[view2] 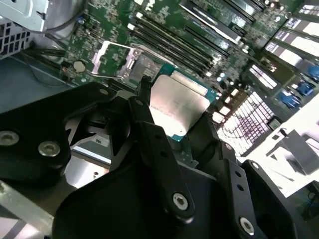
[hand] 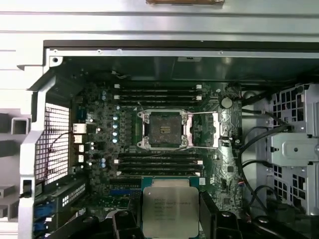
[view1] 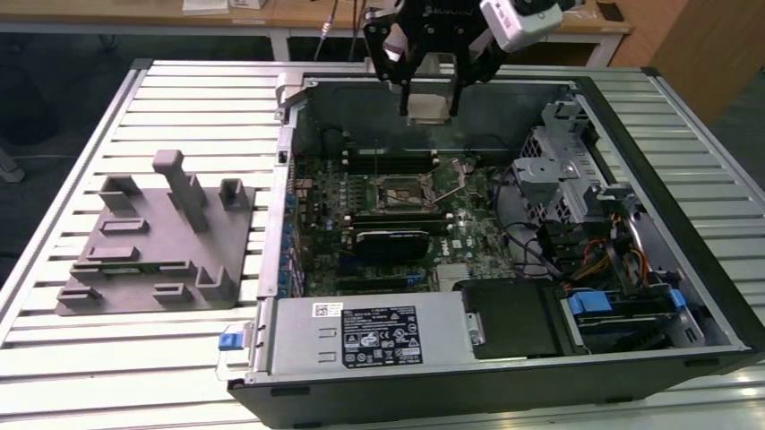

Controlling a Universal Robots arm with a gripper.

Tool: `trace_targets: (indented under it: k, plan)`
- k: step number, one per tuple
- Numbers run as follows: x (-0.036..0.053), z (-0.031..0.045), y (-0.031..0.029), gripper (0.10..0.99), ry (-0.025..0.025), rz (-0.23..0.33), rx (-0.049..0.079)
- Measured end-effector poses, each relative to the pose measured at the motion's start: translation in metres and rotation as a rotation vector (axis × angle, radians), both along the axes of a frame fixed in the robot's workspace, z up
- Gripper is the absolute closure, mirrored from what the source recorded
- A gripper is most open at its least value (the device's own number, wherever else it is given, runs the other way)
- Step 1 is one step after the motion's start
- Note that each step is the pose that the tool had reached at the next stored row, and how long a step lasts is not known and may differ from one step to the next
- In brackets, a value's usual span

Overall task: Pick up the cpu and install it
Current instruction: 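Pick up the cpu and move it towards the insertion slot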

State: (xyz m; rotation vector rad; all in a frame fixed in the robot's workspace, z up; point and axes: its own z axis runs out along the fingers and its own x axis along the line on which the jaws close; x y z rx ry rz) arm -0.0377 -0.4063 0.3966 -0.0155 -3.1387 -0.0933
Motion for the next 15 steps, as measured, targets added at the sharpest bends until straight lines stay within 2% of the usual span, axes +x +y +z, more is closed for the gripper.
trace_targets:
  k: [15]
  plan:
    - [0.0445, -0.0165, 0.0000, 0.545, 0.0151, 0.000, 0.000]
